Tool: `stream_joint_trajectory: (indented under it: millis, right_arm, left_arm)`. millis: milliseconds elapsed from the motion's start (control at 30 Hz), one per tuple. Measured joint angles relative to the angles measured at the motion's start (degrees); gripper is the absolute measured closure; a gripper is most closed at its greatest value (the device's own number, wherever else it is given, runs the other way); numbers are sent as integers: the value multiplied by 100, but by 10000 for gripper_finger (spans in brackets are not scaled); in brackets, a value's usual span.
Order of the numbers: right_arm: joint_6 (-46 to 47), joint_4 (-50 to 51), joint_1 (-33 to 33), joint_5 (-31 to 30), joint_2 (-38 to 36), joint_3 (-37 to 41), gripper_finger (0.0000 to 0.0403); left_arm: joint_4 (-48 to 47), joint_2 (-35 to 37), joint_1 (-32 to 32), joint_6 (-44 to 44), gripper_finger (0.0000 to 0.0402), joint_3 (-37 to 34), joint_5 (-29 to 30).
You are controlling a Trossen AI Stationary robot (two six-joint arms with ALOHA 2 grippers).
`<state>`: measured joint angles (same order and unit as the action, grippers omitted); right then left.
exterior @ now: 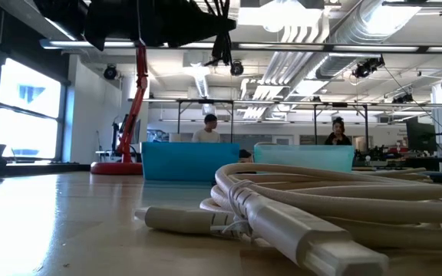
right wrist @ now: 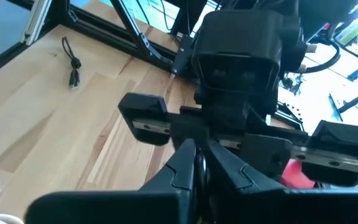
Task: Pick & Place USB Port
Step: Put the black charger cable into the blue bin
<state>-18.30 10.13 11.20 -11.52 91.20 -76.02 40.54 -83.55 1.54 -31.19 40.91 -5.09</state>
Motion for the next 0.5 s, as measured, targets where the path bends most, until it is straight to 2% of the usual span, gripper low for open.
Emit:
stream_joint_trajectory:
  millis: [167, 233, 367, 500]
  right_arm:
    - [22, 65, 38, -19, 0, 1, 326]
    - [30, 152, 97, -287, 0, 3, 305]
    - [1, 466, 347, -1420, -32, 1, 266]
    - [185, 1393, 748, -2975, -210, 1, 241]
  left_arm:
    - [-183, 0, -2, -136, 364, -4, 403]
    - [-284, 0, -2, -177, 364, -4, 509]
    - [-600, 0, -2, -307, 364, -4, 766]
    - [-1052, 0, -2, -619, 364, -4, 1330]
